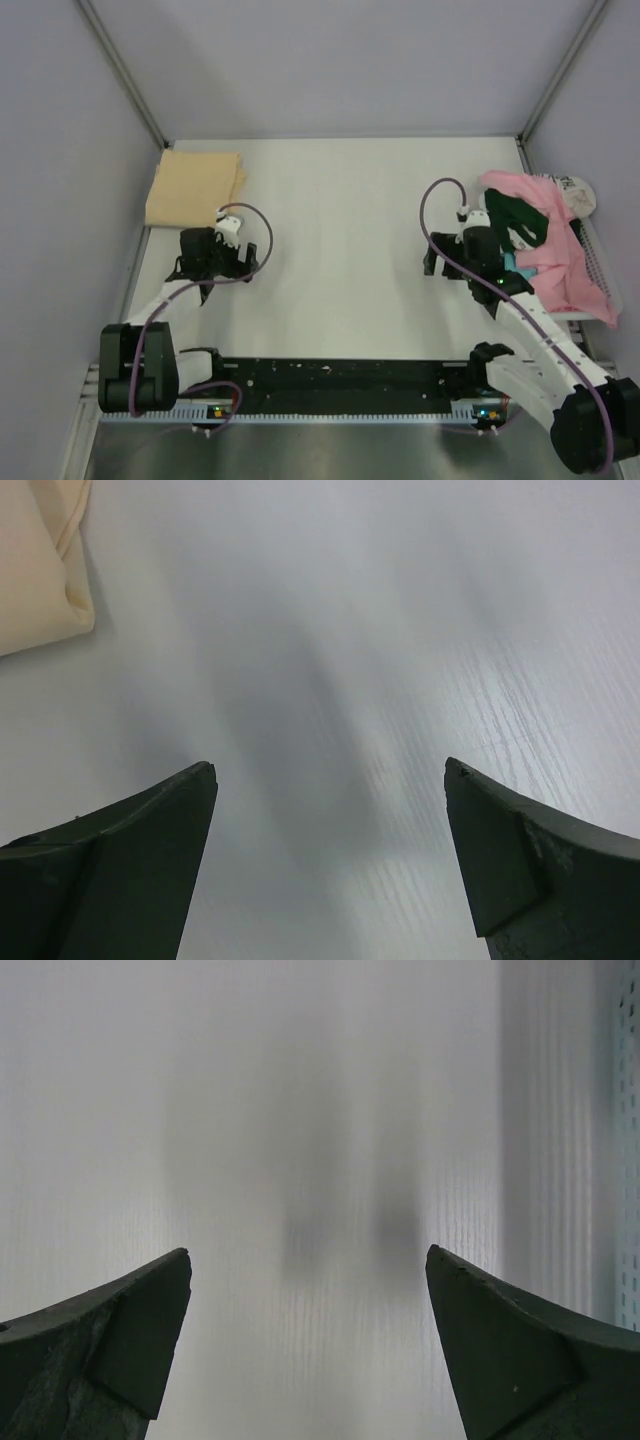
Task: Fold and stack the t-shirts
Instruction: Grab crumpled tshirt from bin with the right arm
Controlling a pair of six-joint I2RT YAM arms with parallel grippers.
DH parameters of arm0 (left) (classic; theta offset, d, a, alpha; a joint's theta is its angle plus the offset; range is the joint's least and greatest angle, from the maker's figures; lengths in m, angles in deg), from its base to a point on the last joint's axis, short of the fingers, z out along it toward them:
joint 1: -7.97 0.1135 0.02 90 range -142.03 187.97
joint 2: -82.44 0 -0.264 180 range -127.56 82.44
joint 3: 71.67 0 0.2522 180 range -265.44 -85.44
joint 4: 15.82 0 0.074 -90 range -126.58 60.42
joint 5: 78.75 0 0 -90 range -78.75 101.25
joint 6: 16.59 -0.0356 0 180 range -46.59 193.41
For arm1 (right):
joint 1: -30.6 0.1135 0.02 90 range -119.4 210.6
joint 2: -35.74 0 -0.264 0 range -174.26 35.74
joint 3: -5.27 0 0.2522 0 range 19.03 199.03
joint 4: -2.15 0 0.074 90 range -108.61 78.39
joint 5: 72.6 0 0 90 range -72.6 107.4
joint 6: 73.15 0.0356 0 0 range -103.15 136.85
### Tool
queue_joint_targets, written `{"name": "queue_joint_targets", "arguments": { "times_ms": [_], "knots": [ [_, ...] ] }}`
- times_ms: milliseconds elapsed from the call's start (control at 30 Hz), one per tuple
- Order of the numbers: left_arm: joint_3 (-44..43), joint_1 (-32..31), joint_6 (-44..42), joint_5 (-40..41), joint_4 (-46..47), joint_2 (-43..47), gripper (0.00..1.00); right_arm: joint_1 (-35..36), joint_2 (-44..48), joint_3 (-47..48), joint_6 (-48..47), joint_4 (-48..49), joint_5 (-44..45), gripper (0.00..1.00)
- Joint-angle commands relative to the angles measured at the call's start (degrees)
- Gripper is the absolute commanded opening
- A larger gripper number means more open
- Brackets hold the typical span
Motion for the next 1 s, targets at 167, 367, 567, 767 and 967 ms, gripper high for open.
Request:
{"name": "queue_joint_targets", "arguments": {
  "times_ms": [167,367,567,767,967],
  "knots": [
    [-15.25,5.47,2.95,-7.40,-13.90,-1.71,0.99,-0.22,13.21,-4.72,5.06,15.58,1.37,0.99],
    [-31.03,12.35,5.34,-37.77,-23.86,-12.15,0.99,-0.39,19.29,-9.82,-2.94,38.24,-3.94,0.99],
    [-40.67,8.67,-1.80,-25.51,-31.94,-10.87,0.99,-3.81,9.49,5.95,-5.05,27.86,14.61,0.99],
    [-40.40,1.81,-4.71,-13.09,-26.31,-5.32,0.99,-21.81,-12.41,29.97,0.21,-0.56,12.98,0.91],
    [-39.61,0.48,-2.60,-13.70,-25.16,-6.02,0.99,-33.61,-24.37,34.03,6.02,-0.75,-0.47,0.79]
  ]
}}
